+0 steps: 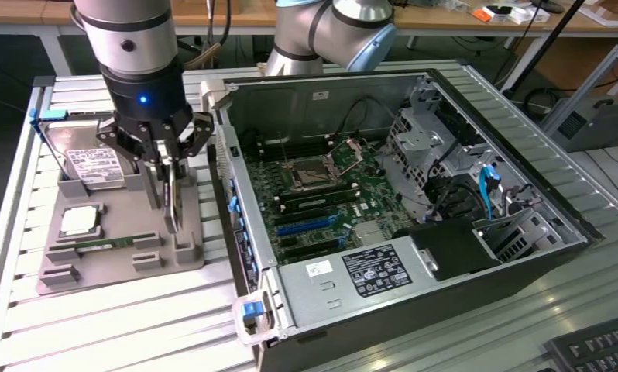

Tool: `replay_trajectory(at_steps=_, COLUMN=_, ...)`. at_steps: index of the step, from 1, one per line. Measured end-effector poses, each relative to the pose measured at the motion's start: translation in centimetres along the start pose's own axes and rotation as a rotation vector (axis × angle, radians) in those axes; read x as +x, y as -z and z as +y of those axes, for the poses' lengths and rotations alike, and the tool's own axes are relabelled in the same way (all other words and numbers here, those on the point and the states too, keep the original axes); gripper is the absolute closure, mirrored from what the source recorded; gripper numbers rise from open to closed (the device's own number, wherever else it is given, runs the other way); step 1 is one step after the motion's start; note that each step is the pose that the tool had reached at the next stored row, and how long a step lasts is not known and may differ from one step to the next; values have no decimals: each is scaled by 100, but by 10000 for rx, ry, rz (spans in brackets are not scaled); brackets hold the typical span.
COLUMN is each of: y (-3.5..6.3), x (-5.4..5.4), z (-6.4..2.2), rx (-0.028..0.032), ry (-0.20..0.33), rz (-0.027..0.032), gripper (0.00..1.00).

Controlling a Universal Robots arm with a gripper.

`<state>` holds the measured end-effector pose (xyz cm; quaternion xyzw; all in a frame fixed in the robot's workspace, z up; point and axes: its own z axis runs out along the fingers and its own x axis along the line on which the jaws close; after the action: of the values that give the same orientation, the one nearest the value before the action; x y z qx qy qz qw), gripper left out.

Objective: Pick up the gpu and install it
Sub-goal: 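Pick up the gpu and move the gpu toward the slot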

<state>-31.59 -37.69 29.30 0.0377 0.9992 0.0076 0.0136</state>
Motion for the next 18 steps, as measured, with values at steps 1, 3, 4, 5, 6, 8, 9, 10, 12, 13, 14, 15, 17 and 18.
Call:
replay_trajectory(at_steps=1, y=9, x=0, z=0, rx=0, ry=0, rz=0, gripper=73)
replay_trajectory(at_steps=3, y=24, x=-1, z=0, rx=0, ry=0, rz=0, gripper=73)
replay_trajectory(at_steps=4, y=30, x=-1, z=1, rx=0, ry=0, rz=0, gripper=73)
replay_trajectory(at_steps=5, y=35, x=-1, z=1, rx=0, ry=0, rz=0, gripper=73)
replay_trajectory(at_steps=6, y=40, x=-1, z=1, rx=1, ry=0, rz=0, gripper=73)
replay_trajectory(at_steps=8, y=49, x=-1, z=1, rx=0, ry=0, rz=0, gripper=73)
replay_trajectory(at_steps=9, y=56, x=-2, z=1, rx=0, ry=0, rz=0, gripper=73)
replay_trajectory(at_steps=10, y=60, x=-2, z=1, rx=0, ry=0, rz=0, gripper=73)
replay_trajectory(at_steps=12, y=69, x=-2, z=1, rx=0, ry=0, rz=-1, gripper=73)
replay_trajectory(at_steps=13, y=72, x=-2, z=1, rx=0, ry=0, rz=-1, gripper=73)
replay_trajectory(at_steps=14, y=78, x=-2, z=1, rx=0, ry=0, rz=-1, gripper=73)
replay_trajectory(at_steps=15, y=82, x=-2, z=1, rx=0, ry=0, rz=0, gripper=73)
replay_trajectory(at_steps=17, y=92, x=-3, z=2, rx=0, ry=0, rz=0, gripper=73)
replay_trajectory(at_steps=18, y=97, x=-3, z=2, rx=1, ry=0, rz=1, gripper=73)
